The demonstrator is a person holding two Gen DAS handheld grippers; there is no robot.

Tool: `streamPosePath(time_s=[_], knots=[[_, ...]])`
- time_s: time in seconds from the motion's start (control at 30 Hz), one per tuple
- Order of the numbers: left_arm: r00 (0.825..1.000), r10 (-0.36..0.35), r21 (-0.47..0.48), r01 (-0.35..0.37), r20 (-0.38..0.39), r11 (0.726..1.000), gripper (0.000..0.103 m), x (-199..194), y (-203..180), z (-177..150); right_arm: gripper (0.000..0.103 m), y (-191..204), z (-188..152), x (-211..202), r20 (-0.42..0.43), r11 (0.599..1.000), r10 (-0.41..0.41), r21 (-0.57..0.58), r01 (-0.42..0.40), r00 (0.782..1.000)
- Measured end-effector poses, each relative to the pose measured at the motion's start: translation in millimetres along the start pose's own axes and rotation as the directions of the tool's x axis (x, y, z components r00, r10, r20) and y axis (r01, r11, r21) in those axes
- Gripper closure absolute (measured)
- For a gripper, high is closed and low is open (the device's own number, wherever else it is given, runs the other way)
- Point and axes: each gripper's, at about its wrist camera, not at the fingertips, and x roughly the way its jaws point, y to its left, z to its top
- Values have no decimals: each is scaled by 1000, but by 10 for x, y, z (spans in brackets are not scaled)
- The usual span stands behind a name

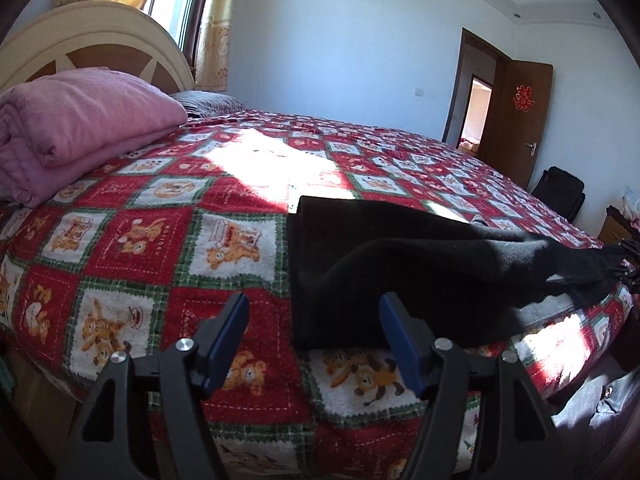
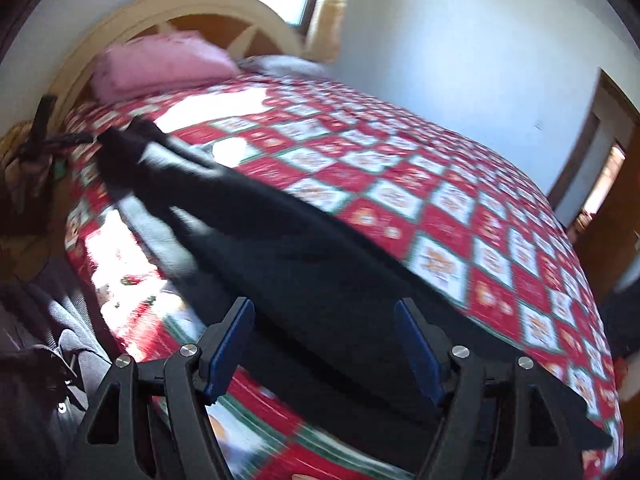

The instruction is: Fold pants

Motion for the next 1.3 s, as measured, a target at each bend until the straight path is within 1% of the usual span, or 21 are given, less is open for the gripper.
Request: streamPosePath(time_s=[0.07,0.13,0.17,0.2,0.27,0.37,0.4,0.43,0.47,0.5,0.53,0.57,0.6,0.83,0.97,1.0,1.03,1.07,1.13,1.27,1.3], knots=[[1000,18,35,-17,-19,999,34,85,-76,25,35,213,51,126,-13,998,14,-56,-15,1000],[999,25,58,-22,-38,998,43,173,-125,48,41,354,97,218,-32,997,17,-79,-20,999],[999,19,61,-16,-46,998,51,218,-131,62,41,406,117,267,-36,996,14,-87,-17,999],[998,14,55,-11,-54,998,53,264,-128,71,41,444,130,311,-37,995,1,-101,-5,999],[997,0,39,3,-75,999,54,347,-116,89,41,502,156,416,-47,991,-30,-135,24,998],[996,-8,26,10,-90,1000,62,425,-118,107,41,559,167,547,-62,982,-74,-179,62,995],[996,-15,21,17,-91,1000,68,431,-119,121,46,560,153,563,-64,977,-96,-199,81,993],[995,-24,15,25,-93,1000,71,432,-113,146,57,581,152,610,-71,971,-112,-220,94,991],[995,-23,15,25,-95,1000,79,422,-115,160,65,594,153,645,-80,969,-112,-229,91,991],[995,-29,9,30,-98,1000,83,413,-111,185,84,593,161,646,-83,970,-101,-228,80,991],[994,-42,1,42,-97,999,85,399,-105,213,94,601,170,640,-83,972,-90,-222,70,992],[994,-48,-1,48,-94,999,87,379,-106,242,95,609,187,615,-78,973,-88,-219,69,993],[994,-62,2,62,-89,998,88,353,-105,267,100,619,207,573,-68,973,-89,-219,72,994],[992,-97,-18,95,-86,995,88,197,-54,301,100,556,205,164,-28,982,-43,-183,38,999],[987,-69,-9,68,-142,998,88,331,-39,157,100,610,43,355,-69,981,-44,-191,30,997],[987,-62,-7,62,-145,998,86,358,-37,127,100,624,13,423,-86,982,-41,-188,24,995],[988,-55,-2,55,-144,998,86,366,-36,110,100,636,-28,552,-140,984,-7,-175,-18,990],[989,-58,-6,58,-139,998,84,353,-29,101,100,650,-56,593,-148,984,-6,-175,-21,989],[989,-45,4,46,-141,999,79,322,-17,98,99,660,-55,583,-131,984,-9,-176,-15,991],[991,21,39,-16,-135,999,52,239,39,68,94,566,-39,507,-141,988,39,-144,-60,989],[991,31,40,-26,-132,999,49,216,67,58,90,535,-42,475,-143,988,57,-133,-76,988]])
